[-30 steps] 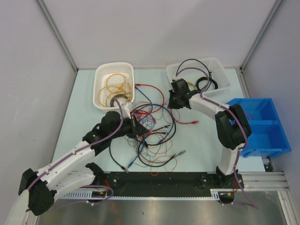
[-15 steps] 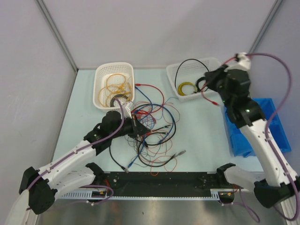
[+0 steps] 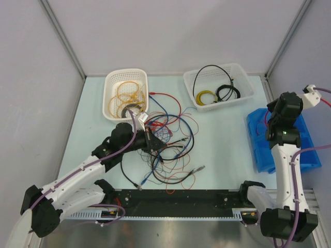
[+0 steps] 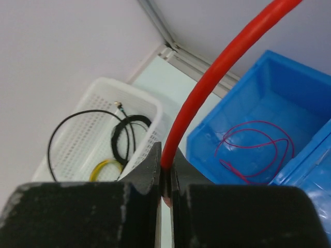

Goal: Untangle the cables

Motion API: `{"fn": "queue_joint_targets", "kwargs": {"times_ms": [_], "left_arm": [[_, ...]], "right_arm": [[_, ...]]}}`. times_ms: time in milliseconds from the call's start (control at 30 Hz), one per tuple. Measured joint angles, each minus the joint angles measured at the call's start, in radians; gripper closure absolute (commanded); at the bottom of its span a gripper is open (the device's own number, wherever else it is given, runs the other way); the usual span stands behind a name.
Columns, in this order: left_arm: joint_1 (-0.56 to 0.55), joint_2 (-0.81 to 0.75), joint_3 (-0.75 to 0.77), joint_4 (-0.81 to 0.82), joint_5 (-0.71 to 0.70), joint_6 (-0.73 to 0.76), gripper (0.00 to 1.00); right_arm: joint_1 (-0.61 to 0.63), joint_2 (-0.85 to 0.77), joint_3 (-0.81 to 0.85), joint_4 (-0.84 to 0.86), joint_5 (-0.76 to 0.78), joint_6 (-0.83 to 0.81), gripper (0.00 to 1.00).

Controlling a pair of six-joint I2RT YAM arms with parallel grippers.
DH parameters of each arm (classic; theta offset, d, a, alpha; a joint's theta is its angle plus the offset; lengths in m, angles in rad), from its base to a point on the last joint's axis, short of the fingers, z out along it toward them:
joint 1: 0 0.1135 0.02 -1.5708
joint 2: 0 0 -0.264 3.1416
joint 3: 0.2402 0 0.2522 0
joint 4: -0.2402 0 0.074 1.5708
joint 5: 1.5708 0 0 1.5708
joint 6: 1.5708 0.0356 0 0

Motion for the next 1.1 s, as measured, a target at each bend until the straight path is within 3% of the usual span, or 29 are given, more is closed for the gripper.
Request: {"fn": "queue_joint_targets", "kwargs": {"times_ms": [233, 567, 1100], "left_arm": [[0.000, -0.051, 0.000, -0.018, 0.004, 0.003, 1.00], [0.000, -0.069, 0.000, -0.074, -0.012, 0.018, 1.00], [-0.005, -0.003, -0.016, -0.042, -0.012, -0.001, 1.00]], "right_arm": [[-0.124, 0.137, -0.126, 0.209, -0.068, 0.038, 1.00], [-0.120, 0.286, -0.137, 0.375, -0.140, 0.079, 1.00], [0.004, -0.096, -0.248, 0.234, 0.003, 0.160, 1.00]]}}
